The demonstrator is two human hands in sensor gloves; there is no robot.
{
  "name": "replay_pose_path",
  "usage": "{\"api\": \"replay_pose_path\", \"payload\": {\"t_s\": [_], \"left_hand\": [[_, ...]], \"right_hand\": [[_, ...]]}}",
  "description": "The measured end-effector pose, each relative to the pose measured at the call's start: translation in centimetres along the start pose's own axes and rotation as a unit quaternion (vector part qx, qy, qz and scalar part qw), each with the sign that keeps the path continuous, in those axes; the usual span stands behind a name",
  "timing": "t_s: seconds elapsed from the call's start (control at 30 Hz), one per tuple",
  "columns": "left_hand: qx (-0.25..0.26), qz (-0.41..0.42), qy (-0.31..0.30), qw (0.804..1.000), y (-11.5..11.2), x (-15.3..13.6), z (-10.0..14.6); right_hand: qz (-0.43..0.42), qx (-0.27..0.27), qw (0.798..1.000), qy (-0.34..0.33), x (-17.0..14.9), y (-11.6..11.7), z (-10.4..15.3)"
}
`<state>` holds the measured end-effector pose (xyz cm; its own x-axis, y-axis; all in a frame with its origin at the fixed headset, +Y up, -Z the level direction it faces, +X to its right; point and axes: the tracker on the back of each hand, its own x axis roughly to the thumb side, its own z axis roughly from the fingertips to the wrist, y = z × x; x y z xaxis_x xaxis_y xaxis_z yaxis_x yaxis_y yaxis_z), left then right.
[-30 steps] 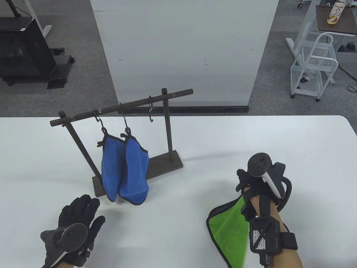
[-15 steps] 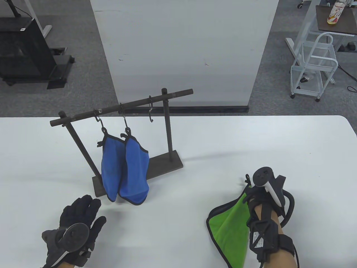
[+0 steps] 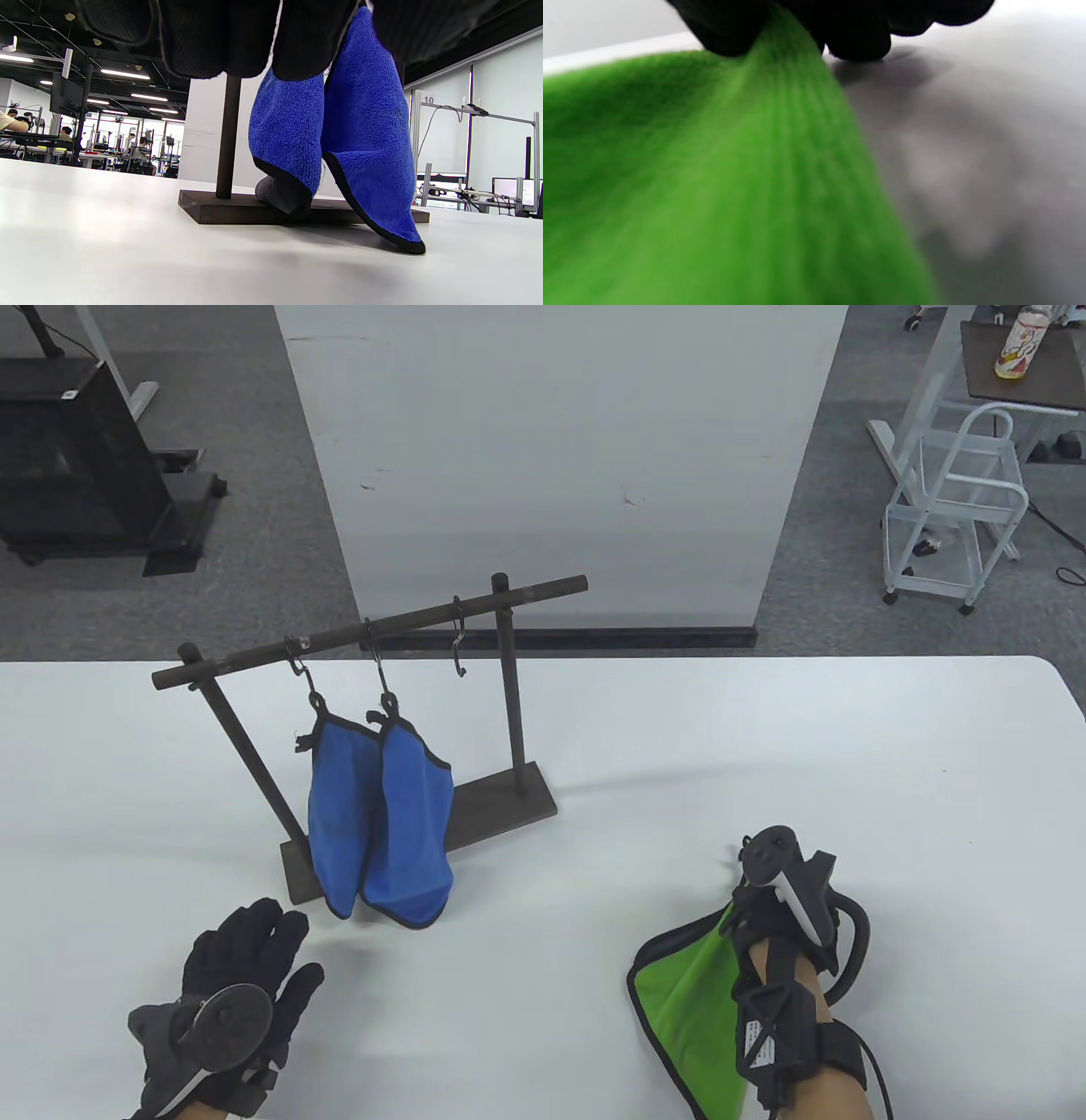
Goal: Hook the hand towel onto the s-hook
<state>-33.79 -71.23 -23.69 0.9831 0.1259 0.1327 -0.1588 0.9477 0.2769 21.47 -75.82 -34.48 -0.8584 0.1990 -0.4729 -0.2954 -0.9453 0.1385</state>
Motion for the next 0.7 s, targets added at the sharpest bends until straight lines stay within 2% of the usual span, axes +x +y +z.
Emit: {"api": "replay_pose_path", "payload": {"t_s": [0.3, 0.7], "left_hand": [[0.000, -0.001, -0.003, 1.000, 0.0, 0.1, 0.0], [0.006, 0.002, -0.001, 1.000, 0.0, 0.0, 0.1]], "right_hand": [[-0.027, -0.051, 0.996, -0.060, 1.5, -2.4, 2.3], [-0.057, -0.133, 0.974, -0.174, 6.6, -8.0, 7.0]]}}
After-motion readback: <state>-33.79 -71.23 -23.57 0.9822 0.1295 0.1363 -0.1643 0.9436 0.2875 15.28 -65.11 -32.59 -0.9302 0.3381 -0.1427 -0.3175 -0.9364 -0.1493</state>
